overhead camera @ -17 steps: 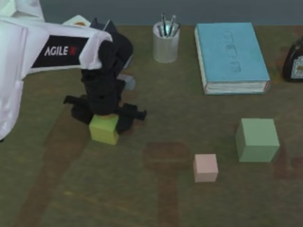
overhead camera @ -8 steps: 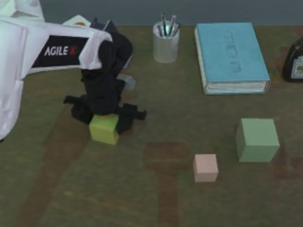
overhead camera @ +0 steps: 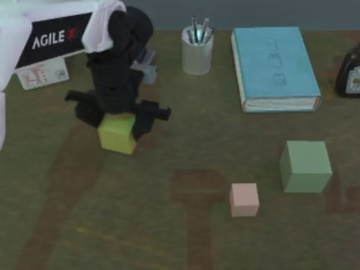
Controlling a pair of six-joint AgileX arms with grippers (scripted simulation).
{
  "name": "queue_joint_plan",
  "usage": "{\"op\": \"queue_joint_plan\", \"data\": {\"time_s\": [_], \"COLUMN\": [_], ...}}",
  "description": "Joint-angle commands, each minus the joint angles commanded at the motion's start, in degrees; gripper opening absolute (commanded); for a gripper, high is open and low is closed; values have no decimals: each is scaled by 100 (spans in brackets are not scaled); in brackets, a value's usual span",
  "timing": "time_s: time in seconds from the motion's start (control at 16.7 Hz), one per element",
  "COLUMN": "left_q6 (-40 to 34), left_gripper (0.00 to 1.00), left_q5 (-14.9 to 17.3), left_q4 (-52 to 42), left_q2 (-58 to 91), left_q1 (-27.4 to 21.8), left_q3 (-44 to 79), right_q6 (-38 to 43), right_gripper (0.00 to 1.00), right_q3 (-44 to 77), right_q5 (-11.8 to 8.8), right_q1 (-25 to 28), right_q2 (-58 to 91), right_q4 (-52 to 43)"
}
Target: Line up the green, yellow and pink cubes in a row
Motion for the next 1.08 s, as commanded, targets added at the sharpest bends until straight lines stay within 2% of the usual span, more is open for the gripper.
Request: {"op": "queue_joint_plan", "data": {"time_s": [0.36, 0.48, 0.66, 1.08], "left_q6": [-9, -209, -940, -3451], "left_gripper": [0, 0, 0, 0], "left_q5": [-4, -7, -18, -53], "left_q4": [-119, -151, -257, -492], "left_q2": [-54, -44, -22, -136], "left_q1": [-22, -155, -610, -2021], "left_q3": [78, 106, 172, 288], "right_q6": [0, 0, 0, 0], "right_gripper": [100, 100, 100, 100], "right_q3": [0, 0, 0, 0], "right_q5": [0, 0, 0, 0], "right_q1": [0, 0, 0, 0], "right_q2": [0, 0, 0, 0], "right_q4": [0, 0, 0, 0]}}
